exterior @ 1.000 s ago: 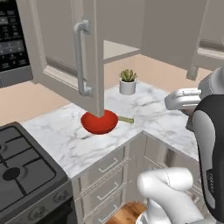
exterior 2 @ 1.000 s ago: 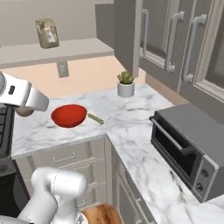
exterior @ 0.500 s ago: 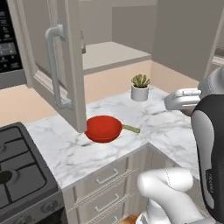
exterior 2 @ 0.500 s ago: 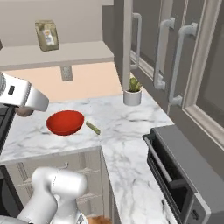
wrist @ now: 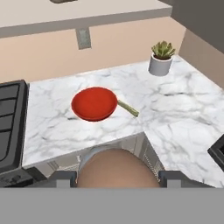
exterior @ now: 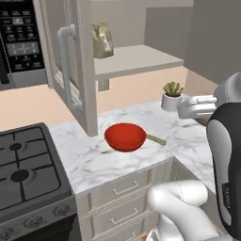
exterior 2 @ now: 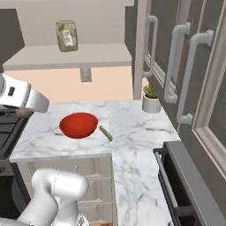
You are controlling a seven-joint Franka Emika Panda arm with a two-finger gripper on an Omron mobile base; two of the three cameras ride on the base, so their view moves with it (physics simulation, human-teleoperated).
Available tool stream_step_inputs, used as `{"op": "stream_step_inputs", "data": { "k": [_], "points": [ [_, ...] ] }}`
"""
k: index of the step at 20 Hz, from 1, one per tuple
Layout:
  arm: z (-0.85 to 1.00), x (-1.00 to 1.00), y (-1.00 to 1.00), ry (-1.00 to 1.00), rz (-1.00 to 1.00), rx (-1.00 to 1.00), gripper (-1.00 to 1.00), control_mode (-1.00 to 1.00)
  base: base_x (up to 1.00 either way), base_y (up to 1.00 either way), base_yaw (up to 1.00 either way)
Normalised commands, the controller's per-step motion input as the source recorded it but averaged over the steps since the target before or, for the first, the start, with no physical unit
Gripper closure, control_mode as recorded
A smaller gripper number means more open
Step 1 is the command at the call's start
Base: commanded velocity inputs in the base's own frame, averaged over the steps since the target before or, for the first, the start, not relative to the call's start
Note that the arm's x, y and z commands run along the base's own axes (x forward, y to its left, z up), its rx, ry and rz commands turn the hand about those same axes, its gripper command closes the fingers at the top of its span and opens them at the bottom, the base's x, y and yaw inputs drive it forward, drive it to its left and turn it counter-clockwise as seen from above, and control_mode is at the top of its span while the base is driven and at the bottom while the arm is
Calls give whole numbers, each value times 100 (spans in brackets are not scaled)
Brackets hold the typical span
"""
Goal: Pick the egg and butter from the fridge and place them by the bowl for mixing.
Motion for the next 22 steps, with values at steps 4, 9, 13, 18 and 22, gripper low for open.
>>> {"op": "stream_step_inputs", "data": {
  "k": [4,9,13,18,22],
  "points": [
    [0,0,0,0,0,0,100,100,46,-31,32],
    [0,0,0,0,0,0,100,100,42,-37,33],
    [0,0,0,0,0,0,100,100,44,-39,35],
    [-1,9,-10,0,4,1,100,-100,33,-32,22],
    [-26,41,-55,5,15,1,100,-100,0,0,0]
  ]
}}
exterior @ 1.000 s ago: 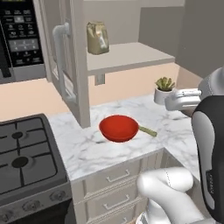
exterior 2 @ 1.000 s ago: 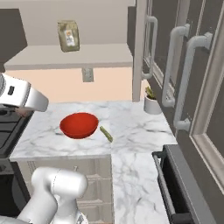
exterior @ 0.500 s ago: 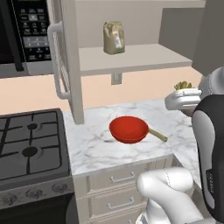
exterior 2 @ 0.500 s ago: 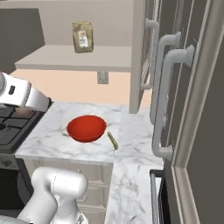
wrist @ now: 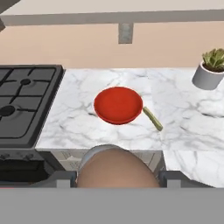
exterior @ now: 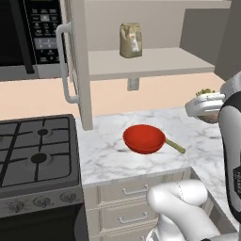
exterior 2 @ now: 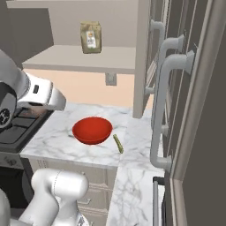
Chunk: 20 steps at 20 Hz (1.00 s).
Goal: Pick the egg and butter from the fridge and place them by the bowl for mixing.
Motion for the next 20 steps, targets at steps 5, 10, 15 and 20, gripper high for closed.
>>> {"op": "stream_step_inputs", "data": {
  "k": [5,10,15,20],
  "points": [
    [-49,57,-47,14,6,0,100,-100,0,0,0],
    [-60,59,-15,17,1,0,100,-100,0,0,0],
    [-72,48,0,12,-1,-3,100,-100,0,0,0],
    [-54,45,-10,18,-1,0,100,-100,0,0,0]
  ]
}}
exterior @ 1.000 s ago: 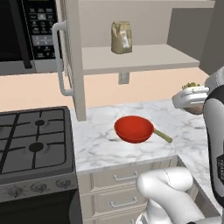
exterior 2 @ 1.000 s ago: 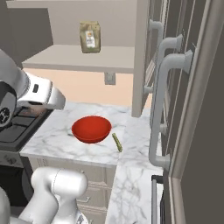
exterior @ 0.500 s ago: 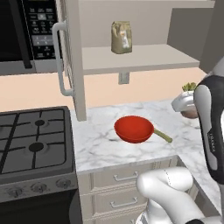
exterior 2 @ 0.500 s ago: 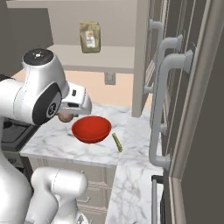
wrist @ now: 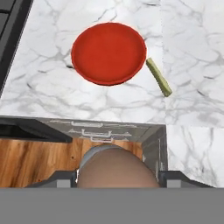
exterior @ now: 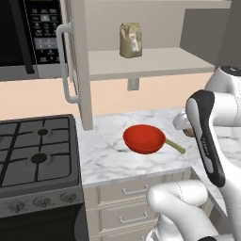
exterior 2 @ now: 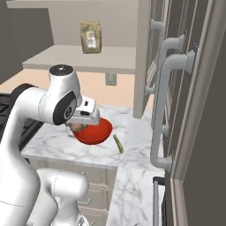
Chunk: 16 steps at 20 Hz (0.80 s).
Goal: Pick the egg and butter from the fridge and place them by the bowl for mixing.
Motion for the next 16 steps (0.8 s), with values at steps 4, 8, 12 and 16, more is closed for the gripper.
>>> {"op": "stream_step_inputs", "data": {
  "k": [4,8,12,16],
  "points": [
    [-46,47,-26,16,0,0,100,-100,0,0,0],
    [-36,35,-23,3,0,-3,100,-100,0,0,0],
    [-41,42,-20,0,0,-2,100,-100,0,0,0],
    [-42,49,-23,0,1,0,100,-100,0,0,0]
  ]
}}
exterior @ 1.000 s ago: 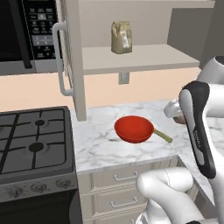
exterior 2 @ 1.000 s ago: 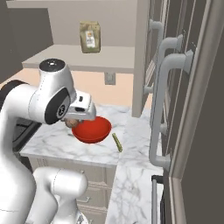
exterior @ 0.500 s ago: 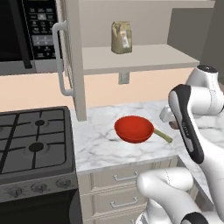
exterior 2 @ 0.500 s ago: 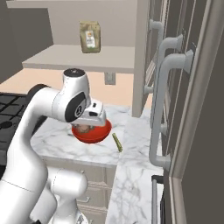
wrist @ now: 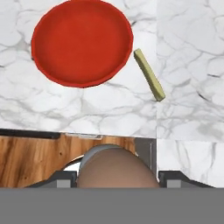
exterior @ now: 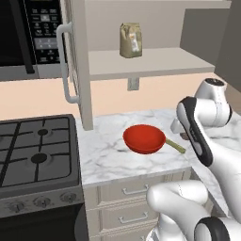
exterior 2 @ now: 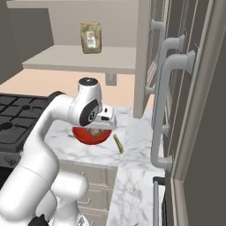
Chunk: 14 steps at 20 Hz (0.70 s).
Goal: Pick the egg and butter from the fridge and place them by the bowl for mixing.
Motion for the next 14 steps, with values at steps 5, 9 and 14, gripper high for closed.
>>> {"op": "stream_step_inputs", "data": {
  "k": [5,9,14],
  "points": [
    [-33,49,-32,0,0,0,100,-100,0,0,0],
    [-28,41,-36,0,0,0,100,-100,0,0,0],
    [-23,34,-39,0,0,0,100,-100,0,0,0]
  ]
}}
